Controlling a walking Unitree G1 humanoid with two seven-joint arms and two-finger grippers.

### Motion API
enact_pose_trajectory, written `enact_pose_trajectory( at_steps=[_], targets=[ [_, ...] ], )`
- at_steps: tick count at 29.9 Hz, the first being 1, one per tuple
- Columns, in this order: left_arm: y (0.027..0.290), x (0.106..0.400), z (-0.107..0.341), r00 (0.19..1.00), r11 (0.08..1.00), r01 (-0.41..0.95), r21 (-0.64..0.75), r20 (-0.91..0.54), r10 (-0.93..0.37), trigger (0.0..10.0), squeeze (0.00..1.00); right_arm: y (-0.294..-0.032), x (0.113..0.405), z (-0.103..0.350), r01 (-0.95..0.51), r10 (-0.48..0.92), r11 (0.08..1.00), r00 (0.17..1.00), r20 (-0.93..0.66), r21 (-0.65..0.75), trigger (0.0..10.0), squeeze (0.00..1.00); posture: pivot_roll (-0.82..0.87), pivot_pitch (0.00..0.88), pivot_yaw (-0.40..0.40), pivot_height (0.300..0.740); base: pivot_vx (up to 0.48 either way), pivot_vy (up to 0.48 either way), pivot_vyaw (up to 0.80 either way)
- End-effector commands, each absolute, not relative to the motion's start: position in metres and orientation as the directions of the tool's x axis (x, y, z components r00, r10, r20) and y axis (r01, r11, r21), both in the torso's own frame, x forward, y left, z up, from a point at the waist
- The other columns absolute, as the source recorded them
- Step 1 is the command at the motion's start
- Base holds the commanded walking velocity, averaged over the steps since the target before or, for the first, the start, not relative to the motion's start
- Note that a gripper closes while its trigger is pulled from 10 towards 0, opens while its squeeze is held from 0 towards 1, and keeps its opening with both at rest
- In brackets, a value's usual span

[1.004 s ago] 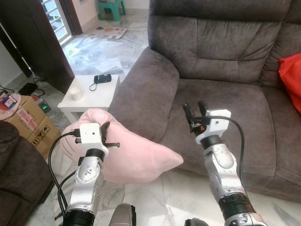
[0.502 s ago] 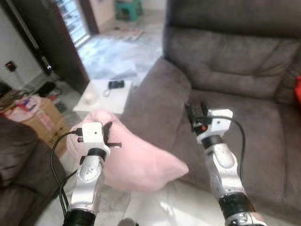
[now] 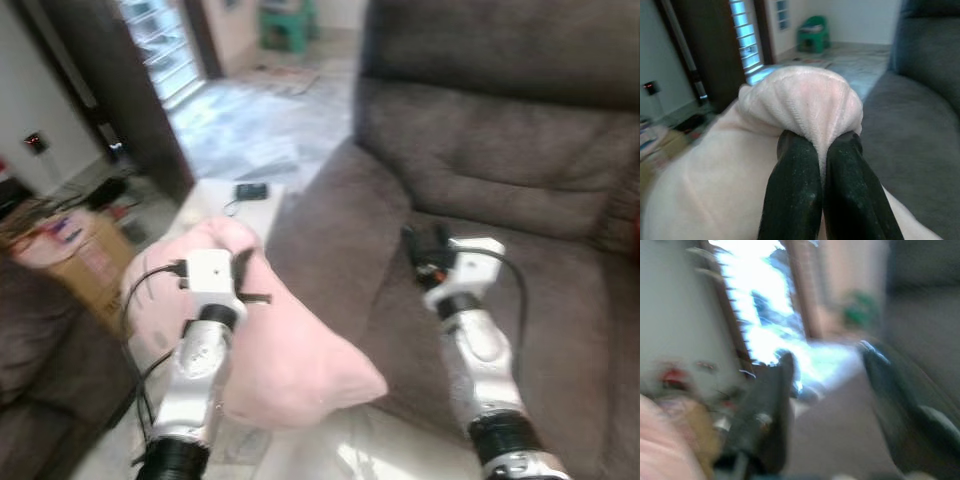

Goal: Move the pillow to the sofa from floor

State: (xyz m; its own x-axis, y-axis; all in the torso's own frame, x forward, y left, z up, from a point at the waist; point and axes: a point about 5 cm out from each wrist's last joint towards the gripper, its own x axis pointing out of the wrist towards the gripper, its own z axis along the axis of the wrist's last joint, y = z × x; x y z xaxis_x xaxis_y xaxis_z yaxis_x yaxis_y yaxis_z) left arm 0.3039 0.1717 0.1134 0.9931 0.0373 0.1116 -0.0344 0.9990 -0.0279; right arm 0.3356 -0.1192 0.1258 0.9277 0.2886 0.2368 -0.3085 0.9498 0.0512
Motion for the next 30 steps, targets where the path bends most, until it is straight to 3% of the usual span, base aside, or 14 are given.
enact_pose_trajectory(
  at_steps=[1,12,17,18,19,25,27,30],
  targets=[
    [0.157,0.311,0.145,0.968,0.999,0.019,-0.037,0.251,-0.009,10.0,0.0,-0.14,0.334,0.119,-0.272,0.261,0.962,0.945,0.199,0.034,10.0,0.0,-0.03,0.009,0.105,0.74,0.0,0.0,0.0],
    [0.155,0.312,0.146,0.968,0.999,0.026,-0.039,0.249,-0.015,10.0,0.0,-0.167,0.331,0.114,-0.457,0.47,0.877,0.88,0.068,-0.147,10.0,0.0,-0.04,0.013,0.104,0.74,0.0,0.0,0.0],
    [0.151,0.313,0.146,0.969,0.998,0.034,-0.044,0.248,-0.022,10.0,0.0,-0.175,0.319,0.102,-0.629,0.628,0.743,0.773,-0.089,-0.228,10.0,0.0,-0.05,0.013,0.1,0.74,0.0,0.0,0.0],
    [0.151,0.313,0.146,0.969,0.998,0.034,-0.045,0.248,-0.022,10.0,0.0,-0.175,0.317,0.1,-0.646,0.64,0.727,0.76,-0.11,-0.235,10.0,0.93,-0.05,0.015,0.099,0.74,0.0,0.0,0.0],
    [0.15,0.313,0.146,0.969,0.998,0.035,-0.046,0.248,-0.023,10.0,0.0,-0.175,0.314,0.095,-0.684,0.668,0.692,0.728,-0.154,-0.232,10.0,1.0,-0.05,0.016,0.099,0.74,0.0,0.0,0.0],
    [0.151,0.313,0.146,0.969,0.998,0.035,-0.045,0.247,-0.023,10.0,0.0,-0.174,0.302,0.079,-0.773,0.72,0.589,0.634,-0.282,-0.235,10.0,1.0,-0.05,0.024,0.096,0.74,0.0,0.0,0.0],
    [0.151,0.313,0.145,0.969,0.998,0.034,-0.046,0.245,-0.022,10.0,0.0,-0.172,0.29,0.067,-0.845,0.756,0.493,0.534,-0.379,-0.208,10.0,1.0,-0.05,0.024,0.096,0.74,0.0,0.0,0.0],
    [0.149,0.313,0.145,0.969,0.998,0.039,-0.045,0.245,-0.027,10.0,0.0,-0.171,0.282,0.058,-0.883,0.768,0.434,0.466,-0.438,-0.179,10.0,1.0,-0.05,0.02,0.094,0.74,0.0,0.0,0.0]
  ],
)
